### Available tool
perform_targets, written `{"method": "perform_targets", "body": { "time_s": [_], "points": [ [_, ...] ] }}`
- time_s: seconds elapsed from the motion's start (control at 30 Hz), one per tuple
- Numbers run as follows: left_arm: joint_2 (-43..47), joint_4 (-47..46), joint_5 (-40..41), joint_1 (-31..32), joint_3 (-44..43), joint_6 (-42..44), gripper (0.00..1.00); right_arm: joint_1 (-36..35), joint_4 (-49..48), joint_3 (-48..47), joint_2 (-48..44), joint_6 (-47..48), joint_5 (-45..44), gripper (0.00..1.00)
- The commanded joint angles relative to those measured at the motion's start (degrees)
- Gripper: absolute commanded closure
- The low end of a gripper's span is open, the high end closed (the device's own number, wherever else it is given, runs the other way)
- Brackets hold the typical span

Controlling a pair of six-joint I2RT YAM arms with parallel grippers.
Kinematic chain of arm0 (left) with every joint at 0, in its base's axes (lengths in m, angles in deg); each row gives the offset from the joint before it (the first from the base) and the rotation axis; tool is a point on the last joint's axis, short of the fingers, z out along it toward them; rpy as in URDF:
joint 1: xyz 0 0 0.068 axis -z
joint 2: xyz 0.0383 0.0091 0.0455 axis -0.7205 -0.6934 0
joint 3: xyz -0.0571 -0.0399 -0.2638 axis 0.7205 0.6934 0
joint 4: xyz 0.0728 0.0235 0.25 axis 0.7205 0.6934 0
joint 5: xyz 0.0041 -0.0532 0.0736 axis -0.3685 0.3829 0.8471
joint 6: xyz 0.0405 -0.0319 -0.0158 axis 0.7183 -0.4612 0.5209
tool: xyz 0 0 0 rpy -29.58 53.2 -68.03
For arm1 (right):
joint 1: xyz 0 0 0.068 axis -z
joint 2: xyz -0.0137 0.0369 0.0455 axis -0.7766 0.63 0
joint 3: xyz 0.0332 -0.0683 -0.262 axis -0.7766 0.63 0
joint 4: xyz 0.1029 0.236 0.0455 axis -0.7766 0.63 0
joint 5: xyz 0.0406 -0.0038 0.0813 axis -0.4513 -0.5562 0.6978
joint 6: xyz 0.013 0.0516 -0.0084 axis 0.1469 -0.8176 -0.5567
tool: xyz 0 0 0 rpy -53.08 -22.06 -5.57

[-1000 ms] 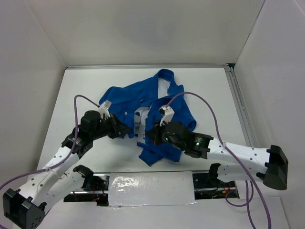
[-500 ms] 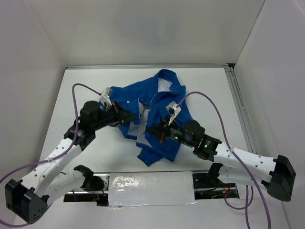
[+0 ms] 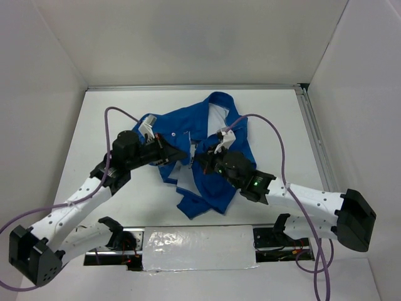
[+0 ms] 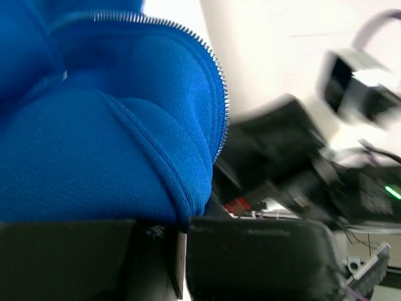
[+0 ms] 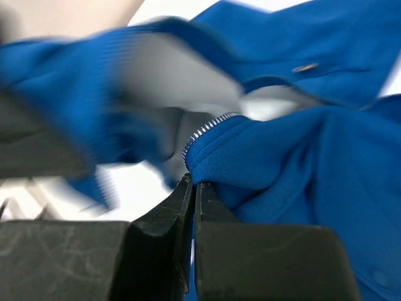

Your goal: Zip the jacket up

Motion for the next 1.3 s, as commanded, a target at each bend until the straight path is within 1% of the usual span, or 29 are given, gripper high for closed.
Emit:
{"method": "perform_targets", "body": {
  "time_s": [0.0,0.07,0.1,0.13,0.2,0.23,0.27,0.37,0.4,0.57,0.6,0.7,0.83,0.97,1.17,1.27],
  "points": [
    [5.5,-3.4,-0.5,0.9,0.1,0.4,1.00,0.2,-7.3,-1.6,0.1,-2.3,-13.3,1.00],
    [6.7,-1.6,-0.3,1.1,-0.5,0.6,1.00,0.0,-12.7,-0.4,0.4,-2.0,-14.0,1.00],
    [7.0,-1.0,-0.3,1.3,-0.5,0.9,1.00,0.0,-14.7,0.5,0.3,-1.2,-12.7,1.00],
    [7.2,-0.8,-0.1,1.4,-0.5,1.0,1.00,0.0,-19.1,1.1,0.0,-1.0,-11.9,1.00],
    [7.5,-0.8,-0.1,1.5,-0.6,1.2,1.00,0.2,-22.8,2.5,-1.3,-0.3,-8.3,1.00],
    [7.5,1.3,0.2,1.5,-0.8,1.2,1.00,0.2,-24.0,2.7,-1.8,0.6,-7.2,1.00],
    [7.9,1.4,1.0,1.5,-0.9,1.3,1.00,0.6,-25.6,3.3,-3.3,1.2,-4.4,1.00],
    [8.7,1.8,2.8,1.5,-1.7,2.3,1.00,2.5,-25.0,4.0,-6.9,0.9,0.9,1.00],
    [8.7,2.1,3.3,1.5,-2.0,2.6,1.00,3.0,-24.8,4.4,-7.7,1.1,5.7,1.00],
    [8.7,1.3,4.7,1.5,-4.8,3.8,1.00,4.4,-19.9,6.6,-12.1,1.5,14.0,1.00],
    [8.4,0.9,4.7,1.5,-5.4,4.1,1.00,4.5,-17.9,6.7,-12.4,2.5,17.1,1.00],
    [7.3,0.2,4.3,1.5,-6.7,4.6,1.00,4.7,-15.6,6.9,-13.0,3.5,21.0,1.00],
    [5.0,-2.4,2.2,1.5,-8.0,4.7,1.00,5.1,-18.1,8.9,-13.1,3.5,26.4,1.00],
    [3.1,-3.2,-0.1,1.5,-8.6,4.6,1.00,5.2,-19.0,9.1,-12.6,2.6,27.2,1.00],
    [4.1,-4.8,-3.0,1.5,-6.2,2.0,1.00,5.8,-22.0,9.5,-11.2,1.2,27.0,1.00],
    [4.3,-5.2,-3.4,1.5,-5.4,0.4,1.00,5.8,-22.4,9.8,-10.9,1.2,25.3,1.00]
  ]
}}
